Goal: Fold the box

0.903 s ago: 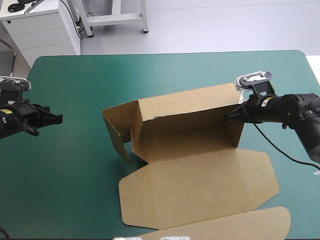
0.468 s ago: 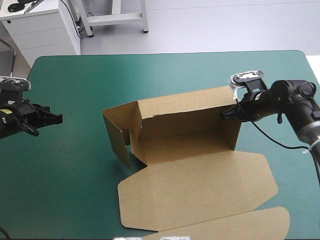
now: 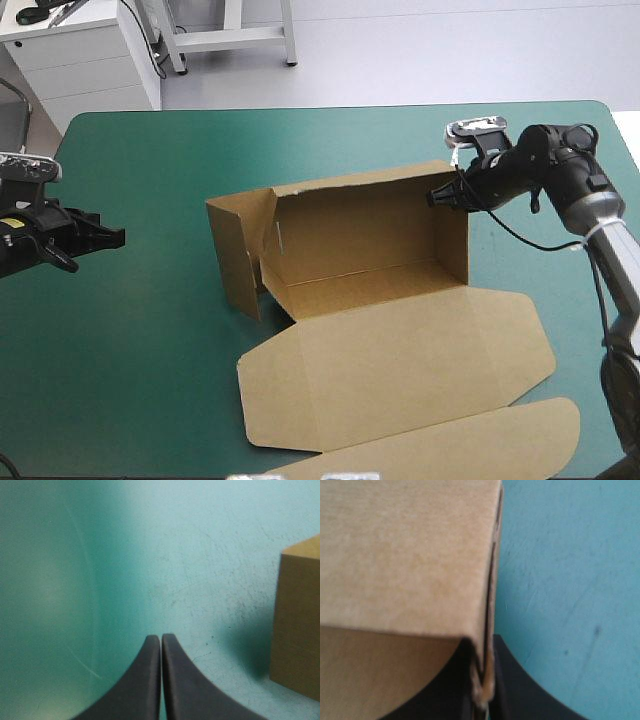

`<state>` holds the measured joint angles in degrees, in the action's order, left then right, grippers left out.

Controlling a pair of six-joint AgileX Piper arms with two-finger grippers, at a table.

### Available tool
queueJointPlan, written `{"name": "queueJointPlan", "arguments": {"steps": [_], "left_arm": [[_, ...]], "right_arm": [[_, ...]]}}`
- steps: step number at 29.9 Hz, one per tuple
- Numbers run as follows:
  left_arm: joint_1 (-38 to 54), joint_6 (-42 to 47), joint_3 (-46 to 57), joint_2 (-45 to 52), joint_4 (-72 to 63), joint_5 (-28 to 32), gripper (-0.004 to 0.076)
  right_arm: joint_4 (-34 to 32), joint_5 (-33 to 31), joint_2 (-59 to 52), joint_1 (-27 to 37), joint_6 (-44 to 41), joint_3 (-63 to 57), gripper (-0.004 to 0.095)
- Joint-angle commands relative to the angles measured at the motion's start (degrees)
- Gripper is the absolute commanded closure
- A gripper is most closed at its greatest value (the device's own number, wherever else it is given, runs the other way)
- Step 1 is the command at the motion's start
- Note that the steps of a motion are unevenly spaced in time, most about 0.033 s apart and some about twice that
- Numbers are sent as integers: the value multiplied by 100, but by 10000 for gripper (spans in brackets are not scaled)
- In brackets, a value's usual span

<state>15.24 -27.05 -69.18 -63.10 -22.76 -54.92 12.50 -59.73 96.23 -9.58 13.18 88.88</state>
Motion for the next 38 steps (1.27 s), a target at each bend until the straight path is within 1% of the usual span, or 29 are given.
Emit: {"name": "queueJointPlan", "arguments": {"steps": [1, 3, 6, 7, 9, 10, 11, 13, 17, 19, 26, 31, 38], "left_arm": [[-2, 30, -148, 120, -209, 272, 731], [-2, 30, -148, 120, -209, 260, 731], [-2, 30, -148, 120, -222, 260, 731], [-2, 30, -148, 120, -222, 260, 731], [-2, 30, -148, 120, -222, 260, 731], [-2, 30, -148, 120, -222, 260, 731], [-2, 30, -148, 120, -222, 260, 731], [-2, 30, -148, 120, -222, 260, 731], [-2, 30, -148, 120, -222, 260, 731], [-2, 30, -148, 120, -222, 270, 731], [-2, 19, -148, 120, -222, 281, 731], [-2, -107, -148, 120, -101, 269, 732], [-24, -220, -148, 120, -30, 395, 732]], "right_arm": [[-48, -394, 452, 5, 105, 365, 879], [9, -382, 578, 5, 209, 559, 797], [30, -234, 688, 5, 231, 736, 557], [30, -141, 699, 5, 244, 784, 433], [30, 17, 699, 5, 201, 837, 271], [30, -30, 689, 5, 188, 939, 204], [30, -128, 689, 5, 131, 1059, 163], [30, -402, 689, 5, 117, 1323, 144], [11, -1216, 689, 5, 117, 2007, 144], [12, -1218, 623, 5, -75, 2248, 144], [449, -1208, 387, 5, -67, 2734, 144], [441, -1208, 432, 5, -9, 2713, 143], [298, -1208, 825, 5, 5, 2713, 143]]}}
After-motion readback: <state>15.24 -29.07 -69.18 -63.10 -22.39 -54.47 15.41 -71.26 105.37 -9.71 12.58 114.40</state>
